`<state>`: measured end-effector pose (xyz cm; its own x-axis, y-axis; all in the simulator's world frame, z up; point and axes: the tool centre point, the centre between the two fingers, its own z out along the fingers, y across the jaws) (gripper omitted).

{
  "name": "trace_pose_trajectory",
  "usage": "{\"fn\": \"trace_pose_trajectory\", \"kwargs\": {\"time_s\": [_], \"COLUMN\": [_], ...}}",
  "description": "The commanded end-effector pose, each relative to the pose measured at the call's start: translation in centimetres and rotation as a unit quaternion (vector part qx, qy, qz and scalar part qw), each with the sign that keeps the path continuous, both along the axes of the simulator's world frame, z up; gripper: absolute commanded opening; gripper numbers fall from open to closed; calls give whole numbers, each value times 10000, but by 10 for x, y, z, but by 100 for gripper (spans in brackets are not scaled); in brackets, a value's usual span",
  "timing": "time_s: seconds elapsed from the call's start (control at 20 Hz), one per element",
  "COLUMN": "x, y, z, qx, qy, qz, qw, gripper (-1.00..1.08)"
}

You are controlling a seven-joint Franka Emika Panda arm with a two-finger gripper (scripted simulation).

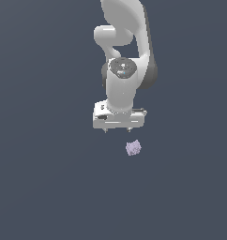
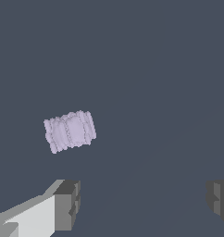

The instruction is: Pick up the object and move it to a goal position.

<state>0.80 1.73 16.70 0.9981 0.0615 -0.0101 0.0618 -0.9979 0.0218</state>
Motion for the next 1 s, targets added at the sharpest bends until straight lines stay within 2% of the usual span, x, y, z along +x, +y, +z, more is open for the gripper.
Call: {"fn": "trace_pose_trajectory", "kwargs": {"time_s": [0.0, 0.55, 0.95], "x": [3, 19, 20], "y": [8, 69, 82], "z": [-8, -64, -76], "qx": [2, 84, 113], "qy": [2, -22, -22], "qz": [136, 1072, 1250], "qw": [9999, 9942, 9921], "gripper": [100, 100, 100]}}
